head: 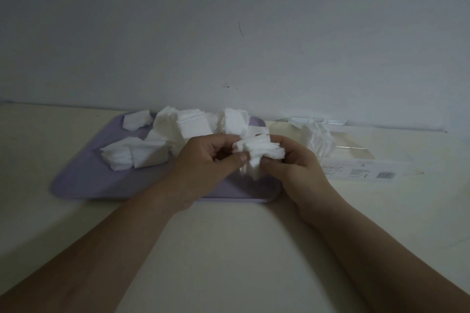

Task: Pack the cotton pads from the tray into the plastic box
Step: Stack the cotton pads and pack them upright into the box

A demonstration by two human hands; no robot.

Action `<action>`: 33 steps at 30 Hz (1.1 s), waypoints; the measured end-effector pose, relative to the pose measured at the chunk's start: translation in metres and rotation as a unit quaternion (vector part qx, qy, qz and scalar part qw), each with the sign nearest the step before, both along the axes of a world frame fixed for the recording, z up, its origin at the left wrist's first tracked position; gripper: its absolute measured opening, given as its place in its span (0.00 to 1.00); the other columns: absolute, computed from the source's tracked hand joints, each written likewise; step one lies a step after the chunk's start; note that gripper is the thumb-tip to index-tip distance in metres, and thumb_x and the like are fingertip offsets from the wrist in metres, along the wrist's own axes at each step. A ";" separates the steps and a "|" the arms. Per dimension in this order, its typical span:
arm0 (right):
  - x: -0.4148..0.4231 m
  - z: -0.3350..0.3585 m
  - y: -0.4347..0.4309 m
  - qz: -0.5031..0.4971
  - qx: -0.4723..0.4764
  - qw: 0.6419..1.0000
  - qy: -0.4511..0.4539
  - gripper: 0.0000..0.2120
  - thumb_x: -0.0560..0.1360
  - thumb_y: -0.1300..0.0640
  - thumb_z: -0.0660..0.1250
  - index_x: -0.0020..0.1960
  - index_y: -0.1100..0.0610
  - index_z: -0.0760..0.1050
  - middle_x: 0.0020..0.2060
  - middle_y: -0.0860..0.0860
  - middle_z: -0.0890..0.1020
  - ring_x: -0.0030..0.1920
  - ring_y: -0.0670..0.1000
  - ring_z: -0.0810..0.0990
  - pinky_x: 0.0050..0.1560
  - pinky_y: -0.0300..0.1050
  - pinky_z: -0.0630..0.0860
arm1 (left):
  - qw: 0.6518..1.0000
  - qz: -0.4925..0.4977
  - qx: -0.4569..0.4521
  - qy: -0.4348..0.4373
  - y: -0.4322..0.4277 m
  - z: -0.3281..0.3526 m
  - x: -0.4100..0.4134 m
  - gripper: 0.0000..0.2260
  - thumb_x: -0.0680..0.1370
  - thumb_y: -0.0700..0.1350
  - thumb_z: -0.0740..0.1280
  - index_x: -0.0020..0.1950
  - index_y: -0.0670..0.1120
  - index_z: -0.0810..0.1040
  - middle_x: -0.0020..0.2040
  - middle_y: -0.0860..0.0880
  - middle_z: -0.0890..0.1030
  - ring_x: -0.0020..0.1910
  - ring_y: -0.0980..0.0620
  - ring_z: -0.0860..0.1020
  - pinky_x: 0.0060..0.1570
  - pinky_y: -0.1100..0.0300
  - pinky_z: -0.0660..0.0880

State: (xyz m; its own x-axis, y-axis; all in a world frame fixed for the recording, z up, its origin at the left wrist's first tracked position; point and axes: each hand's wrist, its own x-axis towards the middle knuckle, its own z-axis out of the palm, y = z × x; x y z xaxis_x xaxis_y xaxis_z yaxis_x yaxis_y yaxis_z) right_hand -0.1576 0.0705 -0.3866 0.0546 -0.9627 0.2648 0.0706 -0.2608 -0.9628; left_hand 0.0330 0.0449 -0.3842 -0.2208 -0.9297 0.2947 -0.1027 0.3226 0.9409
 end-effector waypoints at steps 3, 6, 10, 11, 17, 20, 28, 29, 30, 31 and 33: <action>0.000 0.000 0.001 -0.014 -0.010 1.000 0.001 0.16 0.77 0.74 0.65 0.59 0.61 0.82 0.52 0.57 0.88 0.55 0.53 0.86 0.57 0.47 0.81 | 1.000 0.003 -0.009 -0.008 0.000 0.001 0.001 0.07 0.80 0.41 0.71 0.56 0.47 0.87 0.48 0.50 0.88 0.49 0.55 0.85 0.56 0.58 0.81; 0.001 -0.001 0.003 -0.036 -0.011 0.999 0.010 0.13 0.79 0.69 0.67 0.60 0.60 0.83 0.52 0.54 0.88 0.58 0.56 0.85 0.63 0.52 0.79 | 0.999 0.031 -0.014 -0.003 0.000 0.001 -0.001 0.06 0.82 0.41 0.69 0.53 0.45 0.87 0.35 0.59 0.84 0.32 0.66 0.77 0.37 0.73 0.72; 0.002 -0.001 0.004 -0.073 -0.003 0.997 0.032 0.08 0.80 0.61 0.69 0.54 0.55 0.86 0.48 0.53 0.89 0.55 0.56 0.86 0.60 0.56 0.79 | 0.997 0.078 0.003 0.016 -0.001 0.002 -0.001 0.07 0.82 0.41 0.68 0.49 0.47 0.86 0.29 0.58 0.79 0.26 0.65 0.71 0.31 0.74 0.68; 0.002 -0.001 0.004 -0.088 -0.002 0.995 0.040 0.07 0.80 0.59 0.69 0.53 0.54 0.86 0.47 0.53 0.89 0.52 0.53 0.86 0.58 0.56 0.80 | 0.996 0.091 0.004 0.012 -0.001 0.002 -0.001 0.07 0.82 0.42 0.68 0.49 0.48 0.86 0.30 0.54 0.79 0.25 0.63 0.70 0.30 0.72 0.68; -0.001 -0.004 0.000 -0.185 0.016 0.980 0.070 0.05 0.79 0.54 0.70 0.50 0.51 0.85 0.41 0.49 0.88 0.43 0.48 0.85 0.52 0.55 0.81 | 0.986 0.138 0.007 0.091 -0.004 0.007 0.003 0.07 0.85 0.43 0.64 0.53 0.46 0.81 0.29 0.49 0.73 0.24 0.55 0.69 0.24 0.65 0.65; 0.000 -0.003 0.001 -0.161 0.015 0.984 0.072 0.05 0.79 0.55 0.71 0.51 0.52 0.85 0.42 0.50 0.89 0.45 0.46 0.85 0.53 0.58 0.82 | 0.999 0.024 0.024 0.033 0.001 0.005 0.002 0.06 0.83 0.45 0.67 0.54 0.46 0.83 0.33 0.44 0.76 0.27 0.50 0.70 0.26 0.63 0.66; 0.000 0.004 0.005 -0.032 0.009 0.999 0.033 0.09 0.80 0.65 0.68 0.57 0.60 0.84 0.50 0.52 0.89 0.53 0.50 0.87 0.55 0.40 0.81 | 0.999 0.045 0.009 -0.006 0.003 0.005 -0.003 0.03 0.81 0.42 0.69 0.54 0.44 0.81 0.42 0.50 0.87 0.27 0.52 0.75 0.30 0.66 0.71; 0.000 0.004 0.004 -0.027 0.014 0.999 0.027 0.09 0.80 0.66 0.67 0.57 0.60 0.84 0.50 0.53 0.89 0.54 0.51 0.87 0.56 0.42 0.81 | 0.999 0.052 0.008 -0.007 0.002 0.004 -0.003 0.03 0.81 0.42 0.70 0.53 0.44 0.82 0.43 0.47 0.87 0.28 0.52 0.75 0.31 0.65 0.72; -0.001 0.005 0.003 -0.021 0.023 0.999 0.022 0.11 0.80 0.68 0.66 0.57 0.61 0.85 0.51 0.54 0.88 0.55 0.53 0.87 0.58 0.46 0.81 | 0.998 0.059 0.008 -0.009 0.002 0.004 -0.003 0.03 0.81 0.43 0.70 0.53 0.45 0.82 0.44 0.44 0.86 0.29 0.52 0.76 0.33 0.64 0.73; -0.002 0.006 0.003 -0.012 0.032 0.999 0.014 0.12 0.79 0.69 0.65 0.56 0.61 0.85 0.51 0.56 0.88 0.56 0.55 0.86 0.60 0.49 0.80 | 0.998 0.066 0.006 -0.010 0.002 0.003 -0.004 0.03 0.81 0.43 0.71 0.52 0.46 0.82 0.45 0.42 0.86 0.30 0.52 0.77 0.34 0.63 0.75; -0.003 0.007 0.003 0.017 0.038 0.999 -0.005 0.12 0.77 0.69 0.66 0.57 0.61 0.84 0.52 0.59 0.87 0.57 0.59 0.85 0.62 0.52 0.79 | 0.997 0.074 -0.002 -0.004 0.001 0.002 -0.003 0.02 0.80 0.43 0.72 0.50 0.48 0.84 0.45 0.44 0.86 0.34 0.53 0.79 0.38 0.60 0.78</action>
State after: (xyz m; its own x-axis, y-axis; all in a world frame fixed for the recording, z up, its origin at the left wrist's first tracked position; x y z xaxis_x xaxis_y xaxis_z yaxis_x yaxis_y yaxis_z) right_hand -0.1602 0.0732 -0.3795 0.0855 -0.9778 0.1914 0.0870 -0.1840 -0.9791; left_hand 0.0296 0.0457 -0.3825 -0.0828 -0.9513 0.2970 -0.1563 0.3068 0.9389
